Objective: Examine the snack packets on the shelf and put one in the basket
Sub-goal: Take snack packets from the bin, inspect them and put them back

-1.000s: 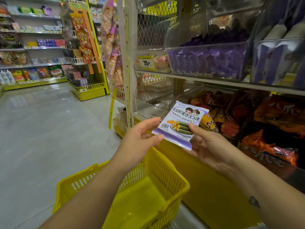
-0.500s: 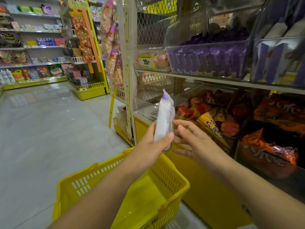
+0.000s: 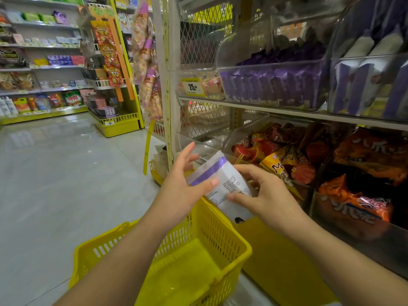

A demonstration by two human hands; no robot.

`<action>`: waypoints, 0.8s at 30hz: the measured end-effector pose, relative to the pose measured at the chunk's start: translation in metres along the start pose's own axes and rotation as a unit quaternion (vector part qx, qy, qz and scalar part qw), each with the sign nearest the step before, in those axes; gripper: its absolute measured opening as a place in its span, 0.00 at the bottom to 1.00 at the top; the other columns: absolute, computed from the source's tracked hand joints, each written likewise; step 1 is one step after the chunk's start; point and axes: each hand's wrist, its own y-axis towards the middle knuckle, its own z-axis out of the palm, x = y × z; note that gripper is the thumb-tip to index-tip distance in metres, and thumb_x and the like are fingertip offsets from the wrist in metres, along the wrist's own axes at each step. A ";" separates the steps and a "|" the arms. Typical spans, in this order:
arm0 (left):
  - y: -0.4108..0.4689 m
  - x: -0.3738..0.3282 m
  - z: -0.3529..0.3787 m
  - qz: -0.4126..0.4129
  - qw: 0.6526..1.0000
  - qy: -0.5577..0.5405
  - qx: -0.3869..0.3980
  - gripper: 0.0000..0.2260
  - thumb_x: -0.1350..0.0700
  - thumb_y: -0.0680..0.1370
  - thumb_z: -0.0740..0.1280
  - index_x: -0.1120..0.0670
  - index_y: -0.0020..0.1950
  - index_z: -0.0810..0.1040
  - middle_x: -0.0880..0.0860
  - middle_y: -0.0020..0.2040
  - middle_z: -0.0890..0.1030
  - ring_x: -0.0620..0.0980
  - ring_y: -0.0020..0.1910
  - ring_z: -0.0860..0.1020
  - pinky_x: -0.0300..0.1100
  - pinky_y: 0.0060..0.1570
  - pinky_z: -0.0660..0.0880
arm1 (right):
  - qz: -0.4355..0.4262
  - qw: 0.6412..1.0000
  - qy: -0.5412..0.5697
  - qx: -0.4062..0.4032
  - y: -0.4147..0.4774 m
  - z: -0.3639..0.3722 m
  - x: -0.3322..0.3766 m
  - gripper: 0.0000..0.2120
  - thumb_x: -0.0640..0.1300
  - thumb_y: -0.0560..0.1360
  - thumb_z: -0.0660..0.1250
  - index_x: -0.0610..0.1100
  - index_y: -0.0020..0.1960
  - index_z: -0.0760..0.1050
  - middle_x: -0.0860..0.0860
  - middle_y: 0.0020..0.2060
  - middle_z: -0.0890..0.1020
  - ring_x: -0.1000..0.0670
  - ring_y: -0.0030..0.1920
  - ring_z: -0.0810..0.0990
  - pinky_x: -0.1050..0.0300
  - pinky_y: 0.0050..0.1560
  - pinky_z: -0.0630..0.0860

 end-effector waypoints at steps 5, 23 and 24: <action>-0.003 0.004 -0.006 0.023 0.992 0.048 0.117 0.15 0.60 0.72 0.74 0.46 0.55 0.80 0.43 0.50 0.84 0.39 0.51 0.81 0.32 0.47 0.76 | -0.023 0.995 -0.098 0.005 -0.004 0.003 0.004 0.22 0.50 0.66 0.77 0.58 0.58 0.77 0.59 0.48 0.83 0.59 0.48 0.80 0.50 0.49 0.78; 0.003 0.012 -0.036 -0.092 0.979 -0.172 0.063 0.14 0.57 0.68 0.70 0.50 0.53 0.82 0.53 0.52 0.85 0.49 0.51 0.84 0.38 0.44 0.80 | 0.060 0.983 0.168 -0.032 0.001 -0.023 0.002 0.02 0.37 0.73 0.71 0.39 0.41 0.79 0.42 0.41 0.85 0.44 0.45 0.84 0.54 0.49 0.80; 0.003 0.011 -0.034 -0.103 0.975 -0.190 0.053 0.15 0.57 0.68 0.70 0.51 0.54 0.81 0.52 0.51 0.86 0.49 0.49 0.84 0.38 0.41 0.80 | 0.063 0.980 0.184 -0.031 0.001 -0.022 0.003 0.03 0.36 0.74 0.70 0.39 0.41 0.78 0.41 0.42 0.84 0.43 0.45 0.84 0.55 0.48 0.81</action>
